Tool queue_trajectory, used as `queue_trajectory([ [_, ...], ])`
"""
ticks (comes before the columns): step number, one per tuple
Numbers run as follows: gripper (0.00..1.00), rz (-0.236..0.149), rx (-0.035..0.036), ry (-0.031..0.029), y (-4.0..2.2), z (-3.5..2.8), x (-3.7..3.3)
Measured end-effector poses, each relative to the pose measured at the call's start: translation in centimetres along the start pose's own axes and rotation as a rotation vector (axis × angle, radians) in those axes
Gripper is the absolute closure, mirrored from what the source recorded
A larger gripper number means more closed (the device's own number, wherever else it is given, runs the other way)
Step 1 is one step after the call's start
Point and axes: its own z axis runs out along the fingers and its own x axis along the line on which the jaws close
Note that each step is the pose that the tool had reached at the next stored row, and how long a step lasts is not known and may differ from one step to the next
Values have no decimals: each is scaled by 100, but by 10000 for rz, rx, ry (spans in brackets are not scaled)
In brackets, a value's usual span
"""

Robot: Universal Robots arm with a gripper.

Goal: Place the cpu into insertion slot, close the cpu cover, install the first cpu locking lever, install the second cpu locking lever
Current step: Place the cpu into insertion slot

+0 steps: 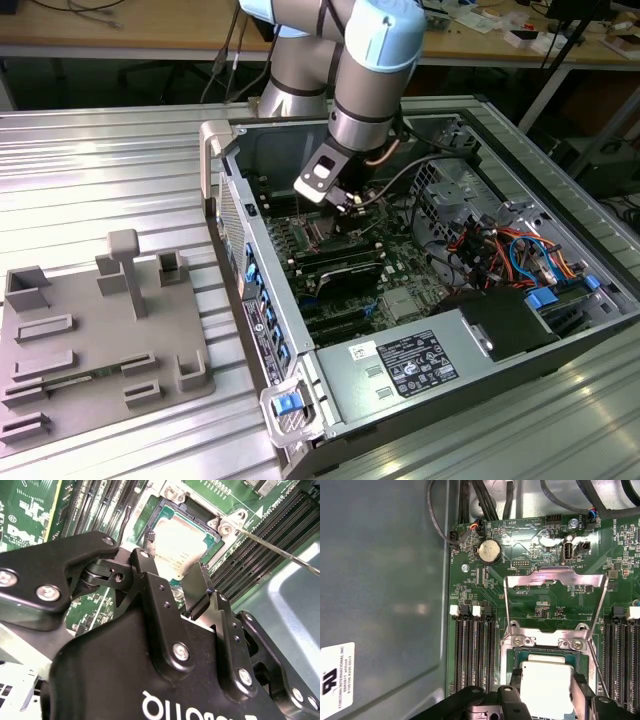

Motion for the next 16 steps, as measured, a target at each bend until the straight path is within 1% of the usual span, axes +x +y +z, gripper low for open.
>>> queue_trajectory([
  [6, 51, 0, 0, -9, 6, -98, 2],
  [8, 65, 0, 0, -10, 6, -118, 2],
  [12, 89, 0, -1, -9, 7, -121, 2],
  [16, 89, 0, -1, -9, 7, -124, 2],
])
